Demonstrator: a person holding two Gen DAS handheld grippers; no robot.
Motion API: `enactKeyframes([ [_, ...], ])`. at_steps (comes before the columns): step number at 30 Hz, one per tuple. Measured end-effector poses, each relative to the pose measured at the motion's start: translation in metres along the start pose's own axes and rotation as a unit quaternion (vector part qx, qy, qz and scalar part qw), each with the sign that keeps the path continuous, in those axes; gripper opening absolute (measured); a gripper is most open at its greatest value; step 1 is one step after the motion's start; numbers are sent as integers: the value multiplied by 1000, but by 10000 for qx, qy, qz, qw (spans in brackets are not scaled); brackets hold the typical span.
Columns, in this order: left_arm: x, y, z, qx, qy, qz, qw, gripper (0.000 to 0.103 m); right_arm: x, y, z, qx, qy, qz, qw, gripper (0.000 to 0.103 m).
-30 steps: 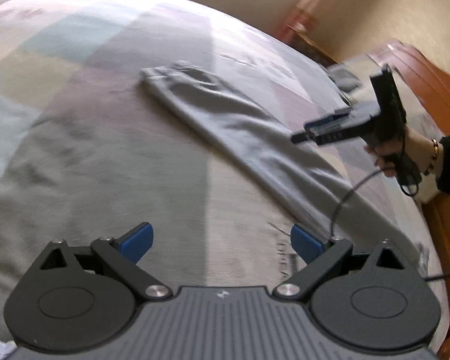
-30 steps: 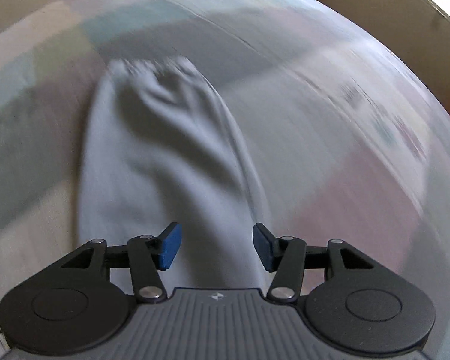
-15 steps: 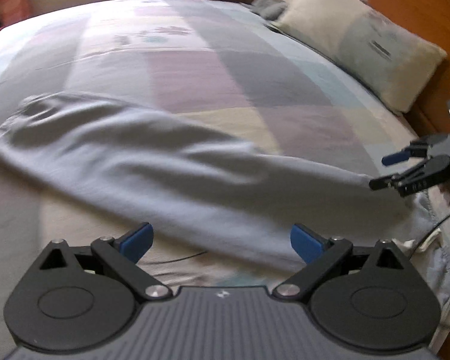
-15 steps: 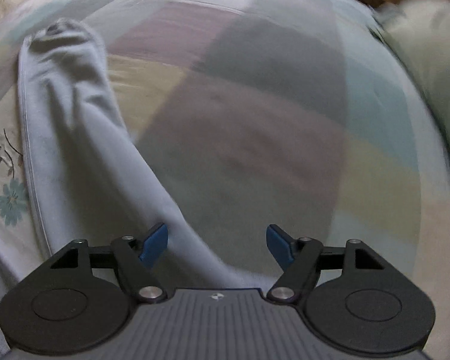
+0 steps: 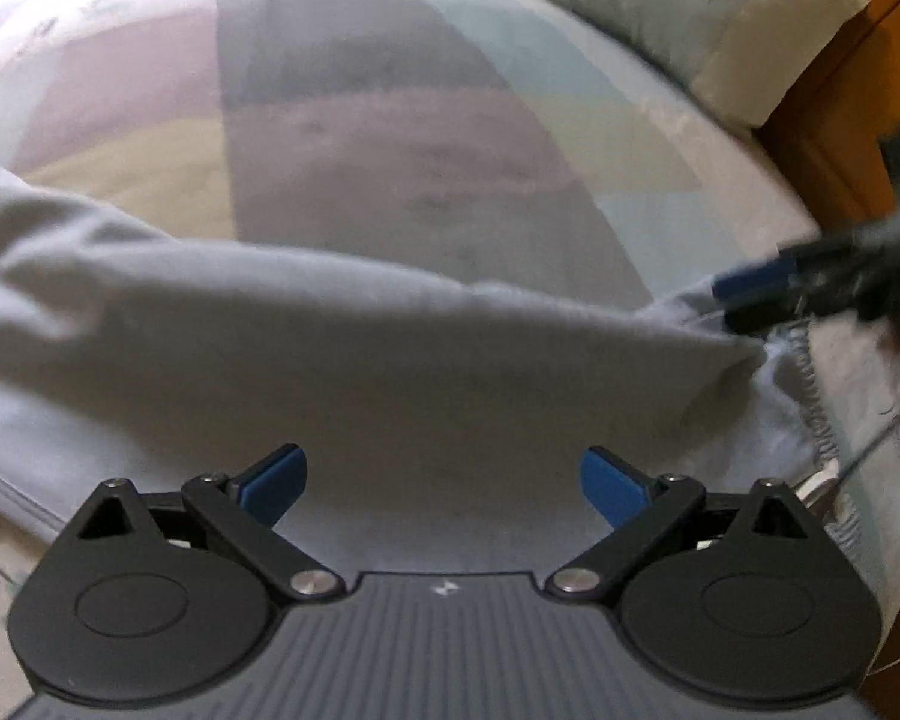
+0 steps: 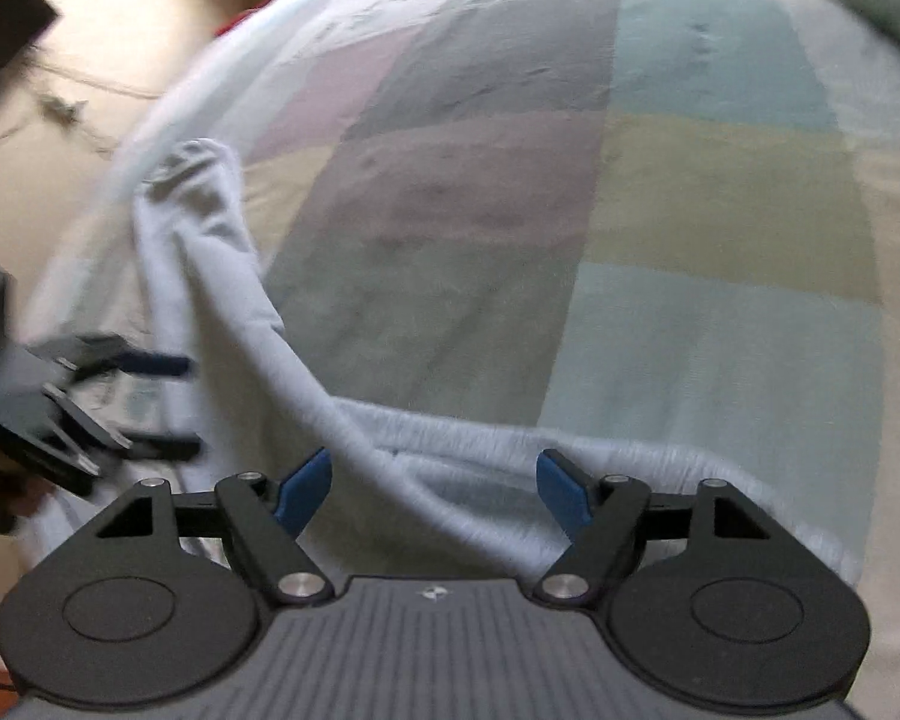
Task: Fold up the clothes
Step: 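Close the right gripper on the sweatpants edge while the left tool presses the fabric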
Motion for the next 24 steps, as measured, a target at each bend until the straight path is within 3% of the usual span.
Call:
enactKeyframes([
  [6, 16, -14, 6, 48, 195, -151, 9997, 98, 25, 34, 46, -233, 1131, -772, 9903, 80],
  [10, 17, -14, 9, 260, 324, -154, 9990, 98, 42, 39, 61, -609, 1848, -1645, 9670, 78],
  [12, 17, -14, 7, 234, 309, -150, 9991, 98, 41, 36, 76, -347, 2063, -1937, 9585, 71],
  [17, 15, -13, 4, 169, 271, -142, 9994, 99, 39, 21, 81, -95, 2385, -2098, 9482, 73],
  [24, 19, -6, 7, 272, 313, -211, 9989, 100, 68, 28, 42, -285, 2861, -2070, 9351, 72],
])
Point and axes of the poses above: each gripper's, at about its wrist camera, not at the fingertips, and x roughly the way its jaws point, z to its right, y to its top, the point moved 4 cm from there along x, roughly the way its jaws point, and after that the axes turned 4 degrees about -x, right-handed, at the moved point
